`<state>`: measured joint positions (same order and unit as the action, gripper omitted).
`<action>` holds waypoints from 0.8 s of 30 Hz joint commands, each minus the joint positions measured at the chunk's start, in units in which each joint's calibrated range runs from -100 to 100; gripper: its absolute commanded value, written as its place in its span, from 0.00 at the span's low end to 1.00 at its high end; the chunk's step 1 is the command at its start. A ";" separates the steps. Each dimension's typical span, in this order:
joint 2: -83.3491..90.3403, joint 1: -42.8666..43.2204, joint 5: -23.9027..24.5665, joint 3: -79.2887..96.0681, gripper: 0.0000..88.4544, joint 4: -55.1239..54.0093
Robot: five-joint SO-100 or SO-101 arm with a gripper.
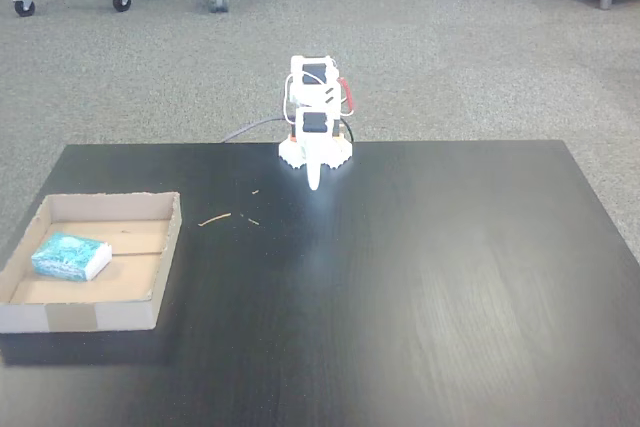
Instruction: Pick the green block and drop it in the box on the right.
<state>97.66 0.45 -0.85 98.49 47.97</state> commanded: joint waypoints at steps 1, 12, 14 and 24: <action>0.39 0.16 0.54 1.42 0.00 -0.57; 0.39 6.45 2.64 1.42 0.00 -0.57; 0.39 5.22 4.00 1.42 0.03 -0.24; 0.39 7.29 2.34 1.42 0.00 -2.22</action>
<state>97.66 7.49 1.59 98.49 46.84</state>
